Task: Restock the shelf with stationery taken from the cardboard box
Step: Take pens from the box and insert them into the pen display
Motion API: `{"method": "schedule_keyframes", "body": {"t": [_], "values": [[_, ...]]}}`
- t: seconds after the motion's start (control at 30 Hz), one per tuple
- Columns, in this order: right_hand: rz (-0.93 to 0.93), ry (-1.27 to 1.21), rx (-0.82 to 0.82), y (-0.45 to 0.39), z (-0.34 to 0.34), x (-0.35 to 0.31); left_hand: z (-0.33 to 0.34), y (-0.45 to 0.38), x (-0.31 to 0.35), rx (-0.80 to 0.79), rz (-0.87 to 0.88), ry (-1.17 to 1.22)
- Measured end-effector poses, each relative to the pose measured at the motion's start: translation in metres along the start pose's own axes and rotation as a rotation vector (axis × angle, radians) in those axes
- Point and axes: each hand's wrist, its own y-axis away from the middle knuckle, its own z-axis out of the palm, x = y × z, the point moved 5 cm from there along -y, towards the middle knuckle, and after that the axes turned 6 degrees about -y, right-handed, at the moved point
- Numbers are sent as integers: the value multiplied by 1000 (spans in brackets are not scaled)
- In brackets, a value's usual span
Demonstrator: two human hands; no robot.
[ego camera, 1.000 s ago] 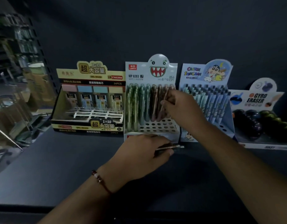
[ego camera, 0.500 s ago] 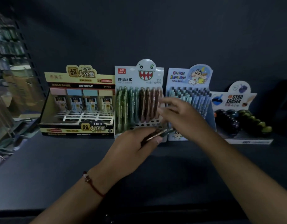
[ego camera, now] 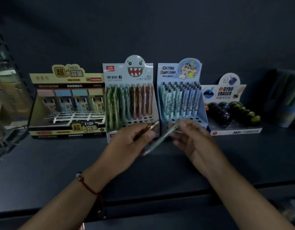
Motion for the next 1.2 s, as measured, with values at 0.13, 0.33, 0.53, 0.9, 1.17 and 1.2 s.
{"method": "schedule_keyframes", "body": {"t": [0.13, 0.33, 0.53, 0.9, 1.17, 1.2], "values": [[6, -236, 215, -8, -19, -7, -7, 2, -6, 50, 1, -128], [-19, -205, 222, -8, -21, -7, -3, 11, 2, -83, 44, -442], [-72, -117, 125, -12, -4, -16, -19, 40, -7, -78, 97, -751], [-448, 575, -33, -54, 84, -33, -21, 44, -13, 17, 53, -743], [-539, 780, -78, -83, 102, -9, -21, 42, -14, 32, 69, -715], [-533, 813, -90, -85, 102, -6, -21, 42, -14, 33, 69, -710]]}}
